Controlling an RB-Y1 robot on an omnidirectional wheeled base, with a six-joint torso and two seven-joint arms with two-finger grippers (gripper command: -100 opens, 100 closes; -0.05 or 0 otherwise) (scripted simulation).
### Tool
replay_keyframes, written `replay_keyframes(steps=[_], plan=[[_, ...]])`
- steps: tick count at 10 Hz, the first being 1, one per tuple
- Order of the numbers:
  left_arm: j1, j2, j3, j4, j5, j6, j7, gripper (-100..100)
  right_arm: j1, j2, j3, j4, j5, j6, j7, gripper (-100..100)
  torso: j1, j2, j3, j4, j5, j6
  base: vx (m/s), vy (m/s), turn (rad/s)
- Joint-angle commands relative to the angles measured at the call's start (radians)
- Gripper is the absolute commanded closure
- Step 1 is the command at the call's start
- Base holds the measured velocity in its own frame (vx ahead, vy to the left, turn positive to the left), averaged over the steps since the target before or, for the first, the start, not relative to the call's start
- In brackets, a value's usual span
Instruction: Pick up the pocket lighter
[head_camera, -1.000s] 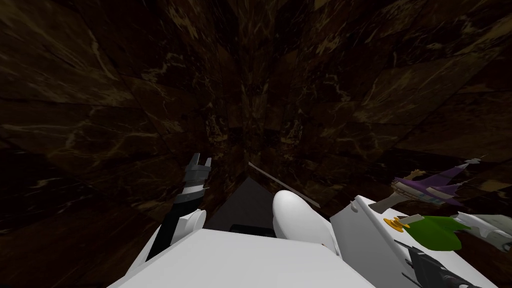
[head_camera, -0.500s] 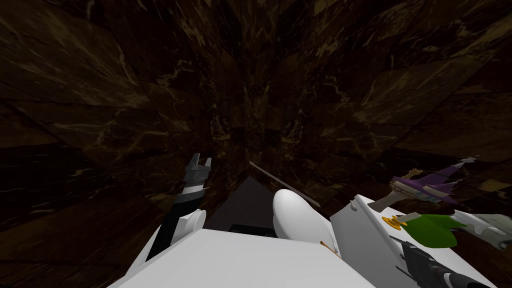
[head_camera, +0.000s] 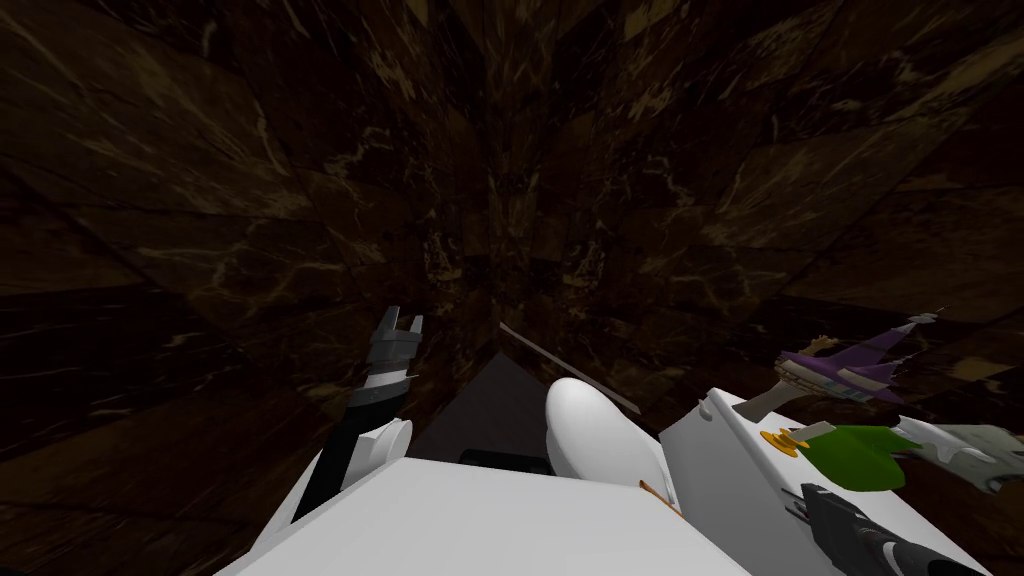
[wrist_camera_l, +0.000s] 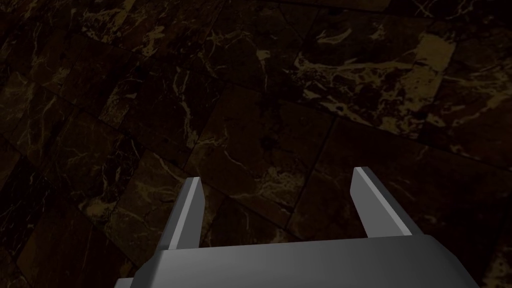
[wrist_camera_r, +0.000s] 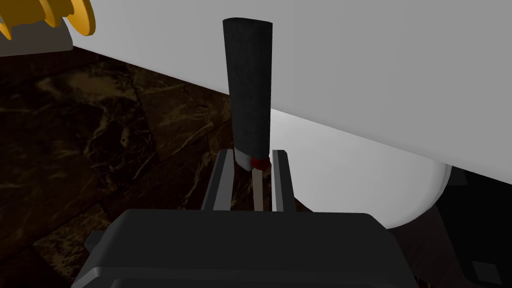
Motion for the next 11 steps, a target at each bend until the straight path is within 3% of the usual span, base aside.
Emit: replay_keyframes(steps=[1, 2, 3, 4, 5, 6, 9, 10, 11], plan=[[0.0, 0.0, 0.0, 0.0, 0.0, 0.0, 0.0, 0, 0.0, 0.0, 0.0, 0.0, 0.0, 0.0, 0.0, 100, 0.0, 0.0, 0.0, 0.0, 0.0, 0.0, 0.0, 0.0, 0.0], [0.0, 0.0, 0.0, 0.0, 0.0, 0.0, 0.0, 0, 0.0, 0.0, 0.0, 0.0, 0.0, 0.0, 0.0, 100, 0.0, 0.0, 0.0, 0.0, 0.0, 0.0, 0.0, 0.0, 0.0], [0.0, 0.0, 0.0, 0.0, 0.0, 0.0, 0.0, 0, 0.0, 0.0, 0.0, 0.0, 0.0, 0.0, 0.0, 0, 0.0, 0.0, 0.0, 0.0, 0.0, 0.0, 0.0, 0.0, 0.0], [0.0, 0.0, 0.0, 0.0, 0.0, 0.0, 0.0, 0, 0.045, 0.018, -0.05, -0.02, 0.016, -0.015, 0.013, 100, 0.0, 0.0, 0.0, 0.0, 0.0, 0.0, 0.056, 0.014, -0.067], [0.0, 0.0, 0.0, 0.0, 0.0, 0.0, 0.0, 0, 0.073, 0.031, -0.078, -0.03, 0.027, -0.027, 0.023, 100, 0.001, -0.002, -0.001, -0.001, 0.0, 0.001, 0.091, 0.014, -0.112], [0.0, 0.0, 0.0, 0.0, 0.0, 0.0, 0.0, 0, 0.073, 0.031, -0.089, -0.03, 0.027, -0.027, 0.023, 100, 0.001, -0.004, -0.002, -0.001, 0.0, 0.001, 0.061, 0.008, -0.044], [0.0, 0.0, 0.0, 0.0, 0.0, 0.0, 0.0, 0, 0.158, 0.068, -0.184, -0.062, 0.059, -0.061, 0.053, 100, 0.001, -0.004, -0.002, -0.001, 0.0, 0.0, 0.063, 0.004, -0.049], [0.0, 0.0, 0.0, 0.0, 0.0, 0.0, 0.0, 0, 0.158, 0.068, -0.195, -0.062, 0.059, -0.061, 0.053, 100, 0.001, -0.004, -0.003, -0.001, 0.0, 0.001, 0.049, 0.008, -0.037], [0.0, 0.0, 0.0, 0.0, 0.0, 0.0, 0.0, 0, 0.186, 0.081, -0.231, -0.073, 0.069, -0.072, 0.063, 100, 0.001, -0.004, -0.002, -0.001, 0.0, -0.001, 0.039, 0.006, -0.029]])
